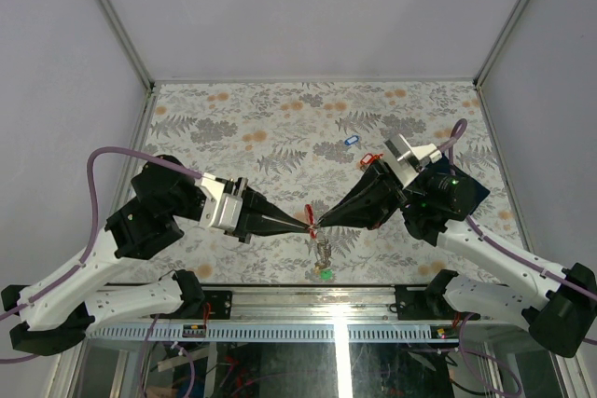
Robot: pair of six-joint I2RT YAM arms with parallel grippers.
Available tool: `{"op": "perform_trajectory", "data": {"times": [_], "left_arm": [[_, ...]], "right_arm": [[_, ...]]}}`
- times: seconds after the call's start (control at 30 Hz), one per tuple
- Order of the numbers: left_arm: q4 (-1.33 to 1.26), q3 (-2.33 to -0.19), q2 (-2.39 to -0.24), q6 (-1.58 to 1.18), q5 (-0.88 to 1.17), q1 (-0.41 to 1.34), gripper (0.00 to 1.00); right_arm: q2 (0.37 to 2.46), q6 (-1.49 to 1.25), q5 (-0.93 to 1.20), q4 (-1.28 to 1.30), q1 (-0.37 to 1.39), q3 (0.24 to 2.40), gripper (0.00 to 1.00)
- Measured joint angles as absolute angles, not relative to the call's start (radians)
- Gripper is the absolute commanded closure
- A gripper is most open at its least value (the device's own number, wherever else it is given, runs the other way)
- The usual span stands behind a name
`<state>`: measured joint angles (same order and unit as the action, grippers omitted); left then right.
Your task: Put the keys on the keyring
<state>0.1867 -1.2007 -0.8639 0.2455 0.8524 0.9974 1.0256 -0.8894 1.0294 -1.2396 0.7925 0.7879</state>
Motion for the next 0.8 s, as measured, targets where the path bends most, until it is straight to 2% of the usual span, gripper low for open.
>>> {"op": "perform_trajectory", "data": {"times": [0.8], "left_arm": [[0.187,-1.201,-0.863,0.245,0.852,0.993,1.00]], "right_arm": [[0.995,-0.869,0.986,-1.208,0.784,0.772,1.00]]}}
